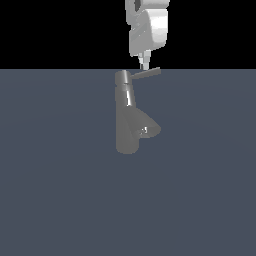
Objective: Turn on the faucet by rotating a designated handle.
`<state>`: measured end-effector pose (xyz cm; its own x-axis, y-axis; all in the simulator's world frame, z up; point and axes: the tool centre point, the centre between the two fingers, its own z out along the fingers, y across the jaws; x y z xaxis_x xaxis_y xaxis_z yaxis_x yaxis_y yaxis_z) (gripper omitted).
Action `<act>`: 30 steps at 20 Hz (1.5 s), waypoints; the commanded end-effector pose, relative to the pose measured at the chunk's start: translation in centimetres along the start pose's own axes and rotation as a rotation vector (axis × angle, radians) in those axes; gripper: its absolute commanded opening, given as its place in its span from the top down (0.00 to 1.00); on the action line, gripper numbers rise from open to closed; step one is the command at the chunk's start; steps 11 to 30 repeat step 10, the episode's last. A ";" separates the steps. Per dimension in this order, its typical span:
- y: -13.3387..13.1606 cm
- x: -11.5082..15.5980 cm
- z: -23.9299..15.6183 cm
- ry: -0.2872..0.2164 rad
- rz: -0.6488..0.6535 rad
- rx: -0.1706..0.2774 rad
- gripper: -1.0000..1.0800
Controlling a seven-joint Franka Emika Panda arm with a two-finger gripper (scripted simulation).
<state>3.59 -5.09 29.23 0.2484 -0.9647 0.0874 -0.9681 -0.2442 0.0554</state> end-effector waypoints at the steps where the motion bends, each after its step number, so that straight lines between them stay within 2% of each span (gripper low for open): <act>1: 0.2 2.2 1.1 0.000 0.027 -0.015 1.00; 9: -1.1 4.6 2.1 0.001 0.037 -0.018 1.00; 30: -1.1 4.6 2.1 0.001 0.037 -0.018 1.00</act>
